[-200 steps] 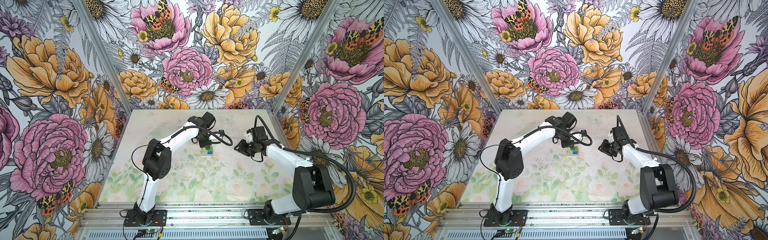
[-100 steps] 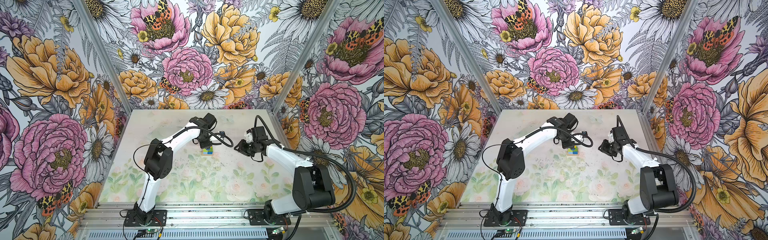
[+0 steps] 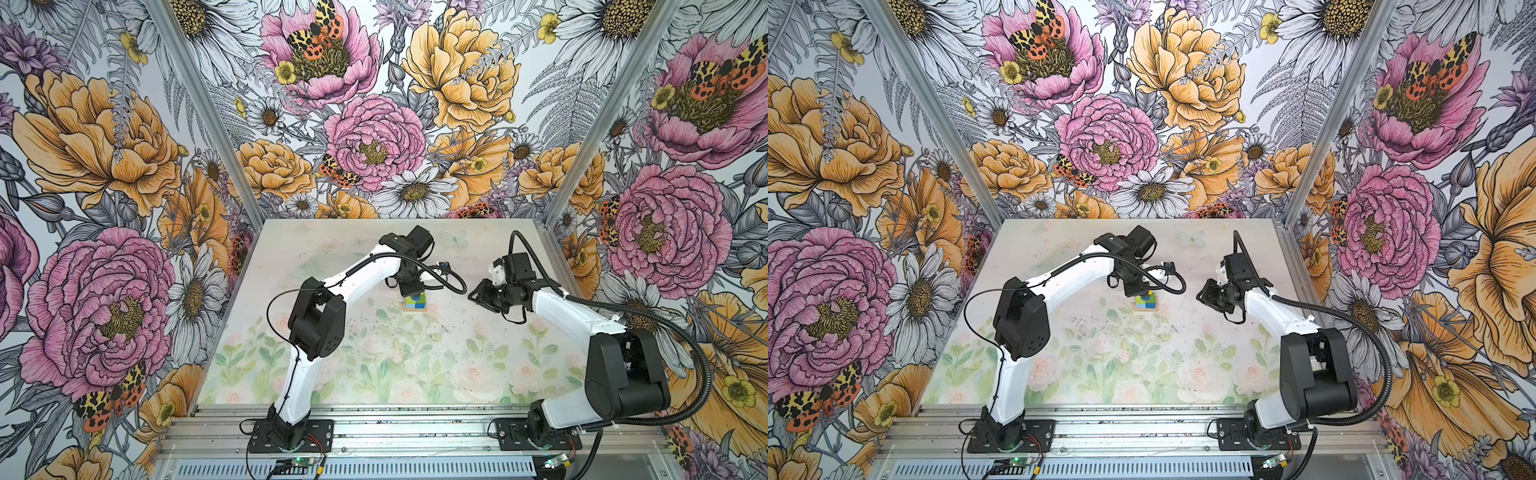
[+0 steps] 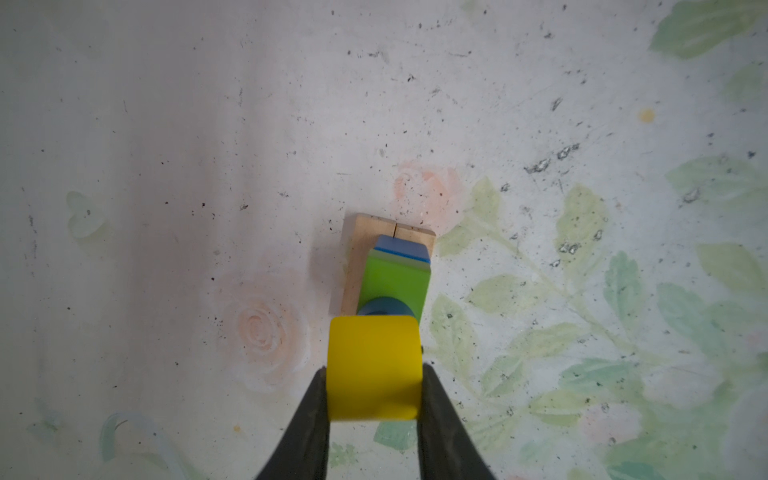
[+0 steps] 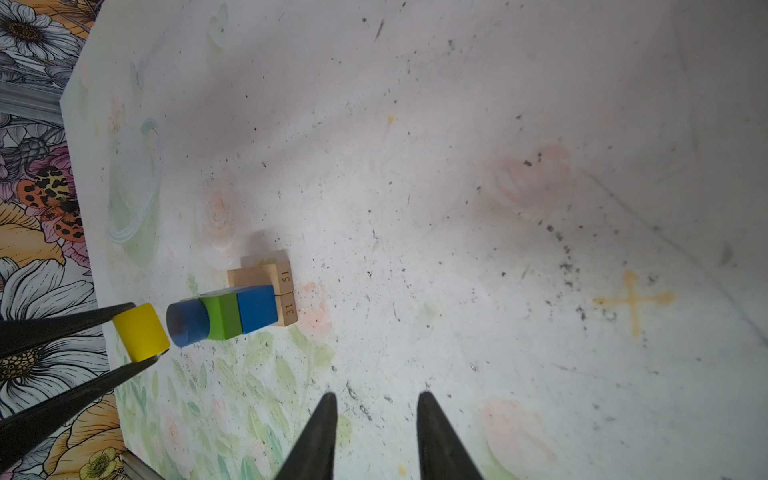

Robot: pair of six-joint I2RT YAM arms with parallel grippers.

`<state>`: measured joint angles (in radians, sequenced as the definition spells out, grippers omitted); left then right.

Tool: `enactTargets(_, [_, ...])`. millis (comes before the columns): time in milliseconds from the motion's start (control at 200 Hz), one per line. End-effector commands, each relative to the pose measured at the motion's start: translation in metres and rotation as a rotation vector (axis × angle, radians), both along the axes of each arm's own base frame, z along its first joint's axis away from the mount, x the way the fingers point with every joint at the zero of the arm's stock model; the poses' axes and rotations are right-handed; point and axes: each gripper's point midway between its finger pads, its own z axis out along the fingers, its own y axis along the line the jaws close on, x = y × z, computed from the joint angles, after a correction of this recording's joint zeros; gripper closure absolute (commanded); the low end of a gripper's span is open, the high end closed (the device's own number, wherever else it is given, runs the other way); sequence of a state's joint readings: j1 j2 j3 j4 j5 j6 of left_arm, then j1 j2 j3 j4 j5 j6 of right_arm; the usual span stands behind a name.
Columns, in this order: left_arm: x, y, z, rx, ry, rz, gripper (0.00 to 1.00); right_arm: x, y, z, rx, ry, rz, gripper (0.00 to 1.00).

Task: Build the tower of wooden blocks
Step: 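Hold the yellow cylinder above the blue cylinder and align it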

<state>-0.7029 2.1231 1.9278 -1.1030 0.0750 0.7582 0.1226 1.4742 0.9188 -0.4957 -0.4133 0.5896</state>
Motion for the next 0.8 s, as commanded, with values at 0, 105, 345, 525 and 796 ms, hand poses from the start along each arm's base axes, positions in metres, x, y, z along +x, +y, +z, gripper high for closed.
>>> enactTargets(0, [0.0018, -0.0042, 0.0, -0.006, 0.003, 0.011, 0.8, 0.0071, -0.0017, 0.0025, 0.0, -0.015, -0.007, 0.66])
enactTargets(105, [0.0018, -0.0033, -0.0003, -0.003, 0.002, 0.012, 0.78, 0.0069, -0.0015, 0.0019, 0.0, -0.013, -0.006, 0.66])
enactTargets(345, [0.0006, -0.002, -0.0026, 0.002, 0.008, 0.013, 0.74, 0.007, -0.0017, 0.0017, -0.001, -0.013, -0.006, 0.66])
enactTargets(525, [-0.0003, -0.003, -0.0044, 0.002, 0.014, 0.013, 0.71, 0.0071, -0.0017, 0.0018, -0.001, -0.013, -0.006, 0.66])
enactTargets(796, [-0.0012, -0.0015, -0.0067, 0.012, 0.018, 0.014, 0.68, 0.0067, -0.0019, 0.0014, -0.002, -0.012, -0.007, 0.66])
